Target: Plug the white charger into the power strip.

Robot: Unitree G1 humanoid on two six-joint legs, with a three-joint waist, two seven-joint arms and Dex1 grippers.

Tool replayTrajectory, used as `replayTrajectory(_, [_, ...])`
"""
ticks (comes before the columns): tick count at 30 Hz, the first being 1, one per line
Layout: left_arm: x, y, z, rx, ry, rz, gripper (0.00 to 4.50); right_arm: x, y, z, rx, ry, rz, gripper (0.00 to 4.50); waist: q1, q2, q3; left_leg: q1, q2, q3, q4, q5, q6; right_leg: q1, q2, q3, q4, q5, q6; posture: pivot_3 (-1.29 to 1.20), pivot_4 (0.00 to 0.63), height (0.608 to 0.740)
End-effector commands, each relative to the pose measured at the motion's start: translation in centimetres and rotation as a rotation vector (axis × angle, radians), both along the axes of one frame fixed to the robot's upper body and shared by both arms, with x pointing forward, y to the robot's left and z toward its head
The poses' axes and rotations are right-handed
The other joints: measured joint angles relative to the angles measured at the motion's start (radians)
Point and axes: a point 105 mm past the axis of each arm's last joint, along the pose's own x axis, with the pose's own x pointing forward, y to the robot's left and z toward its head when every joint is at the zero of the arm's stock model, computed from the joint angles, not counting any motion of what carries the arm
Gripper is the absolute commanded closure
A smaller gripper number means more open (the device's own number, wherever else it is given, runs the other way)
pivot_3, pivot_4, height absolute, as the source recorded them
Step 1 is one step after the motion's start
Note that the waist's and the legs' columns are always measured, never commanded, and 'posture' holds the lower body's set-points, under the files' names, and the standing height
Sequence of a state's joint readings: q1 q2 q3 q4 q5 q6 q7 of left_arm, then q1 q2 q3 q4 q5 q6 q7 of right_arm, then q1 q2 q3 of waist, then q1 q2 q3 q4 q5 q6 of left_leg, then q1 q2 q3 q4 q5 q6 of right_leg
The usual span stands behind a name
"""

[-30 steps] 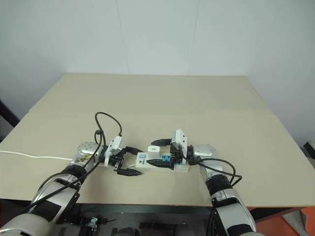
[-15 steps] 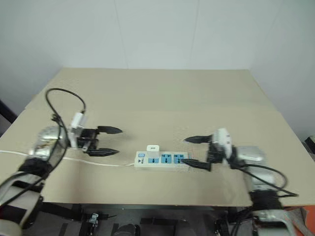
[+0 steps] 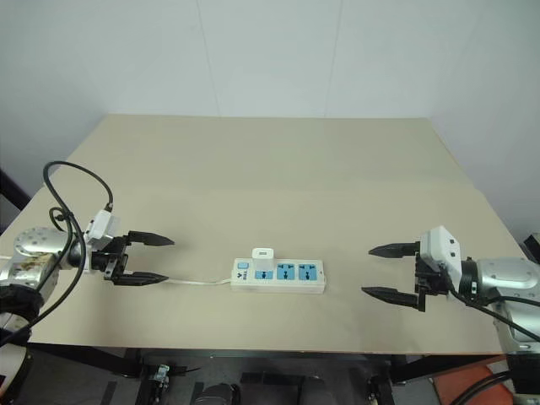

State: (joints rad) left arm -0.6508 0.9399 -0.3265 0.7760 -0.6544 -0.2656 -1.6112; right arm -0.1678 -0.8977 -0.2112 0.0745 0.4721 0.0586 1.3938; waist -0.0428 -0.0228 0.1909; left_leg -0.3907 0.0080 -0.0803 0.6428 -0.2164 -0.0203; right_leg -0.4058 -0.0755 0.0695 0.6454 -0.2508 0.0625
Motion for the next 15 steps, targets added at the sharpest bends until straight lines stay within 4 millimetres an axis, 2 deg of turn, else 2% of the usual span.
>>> replayTrajectory(1, [0.0, -0.1, 1.1, -0.043, -0.045, -0.004, 0.01, -0.1, -0.4, 1.5, -0.016, -0.096, -0.010, 0.00, 0.000, 0.000, 0.000, 0.000, 0.000, 0.000, 0.000, 0.000, 0.000, 0.000, 0.000, 0.000, 0.000, 0.000, 0.000, 0.00, 0.150, 0.740])
replayTrajectory(15, [0.2, -0.7, 0.8, -0.063, -0.025, 0.000, 0.01, -0.2, -1.6, 1.2, -0.044, -0.098, -0.060, 0.00, 0.000, 0.000, 0.000, 0.000, 0.000, 0.000, 0.000, 0.000, 0.000, 0.000, 0.000, 0.000, 0.000, 0.000, 0.000, 0.00, 0.150, 0.740])
